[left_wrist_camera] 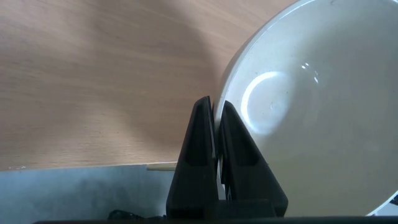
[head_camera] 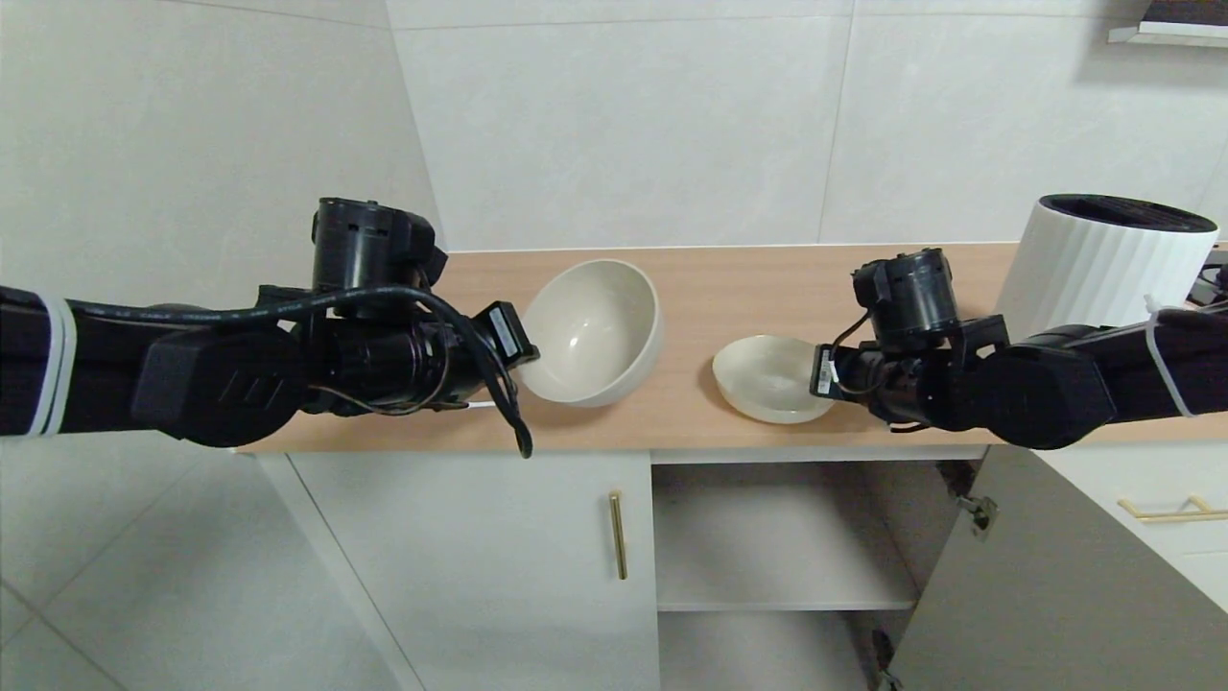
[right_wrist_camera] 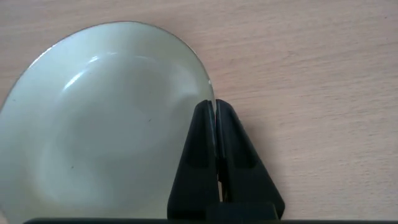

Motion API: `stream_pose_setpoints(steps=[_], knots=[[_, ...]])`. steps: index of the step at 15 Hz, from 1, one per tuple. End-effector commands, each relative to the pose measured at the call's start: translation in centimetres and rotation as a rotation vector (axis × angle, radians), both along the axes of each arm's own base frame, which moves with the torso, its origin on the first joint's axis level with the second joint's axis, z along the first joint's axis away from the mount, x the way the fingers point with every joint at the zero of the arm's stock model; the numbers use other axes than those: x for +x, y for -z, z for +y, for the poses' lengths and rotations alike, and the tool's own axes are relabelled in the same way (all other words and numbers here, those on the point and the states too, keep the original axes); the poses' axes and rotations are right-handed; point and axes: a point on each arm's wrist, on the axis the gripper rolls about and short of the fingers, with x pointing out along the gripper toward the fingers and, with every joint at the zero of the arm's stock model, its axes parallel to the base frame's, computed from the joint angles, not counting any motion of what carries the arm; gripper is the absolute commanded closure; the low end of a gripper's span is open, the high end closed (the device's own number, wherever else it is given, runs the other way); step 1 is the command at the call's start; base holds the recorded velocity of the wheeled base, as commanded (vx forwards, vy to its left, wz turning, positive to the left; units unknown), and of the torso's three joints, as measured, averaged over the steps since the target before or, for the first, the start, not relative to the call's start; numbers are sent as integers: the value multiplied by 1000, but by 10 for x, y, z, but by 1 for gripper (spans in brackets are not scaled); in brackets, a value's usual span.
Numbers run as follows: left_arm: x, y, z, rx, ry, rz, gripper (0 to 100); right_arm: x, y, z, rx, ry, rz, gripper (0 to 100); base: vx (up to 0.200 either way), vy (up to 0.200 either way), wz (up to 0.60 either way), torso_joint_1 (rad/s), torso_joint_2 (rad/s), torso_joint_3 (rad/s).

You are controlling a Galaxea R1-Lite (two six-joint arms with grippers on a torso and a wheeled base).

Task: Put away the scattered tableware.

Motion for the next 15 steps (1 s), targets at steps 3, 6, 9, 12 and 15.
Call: stream_pose_setpoints(steps=[3,6,9,12,15], knots=[[-27,-15,9,-24,38,-28,100,-44,-52,-18,148,-133,-22,100,0,0,0,0,0,0],[-57,-21,19,-40,126,-39,100,-94,-79,-40,231,-288,22,100,0,0,0,0,0,0],[-86,-23,30,2,191,-85,100,-135,-89,-57,273,-394,73,100,0,0,0,0,0,0],[-98,-19,34,37,213,-98,100,-151,-77,-65,279,-446,120,100,0,0,0,0,0,0],[-105,-10,36,61,222,-77,100,-152,-66,-65,265,-445,161,100,-67,0,0,1,-1,2]])
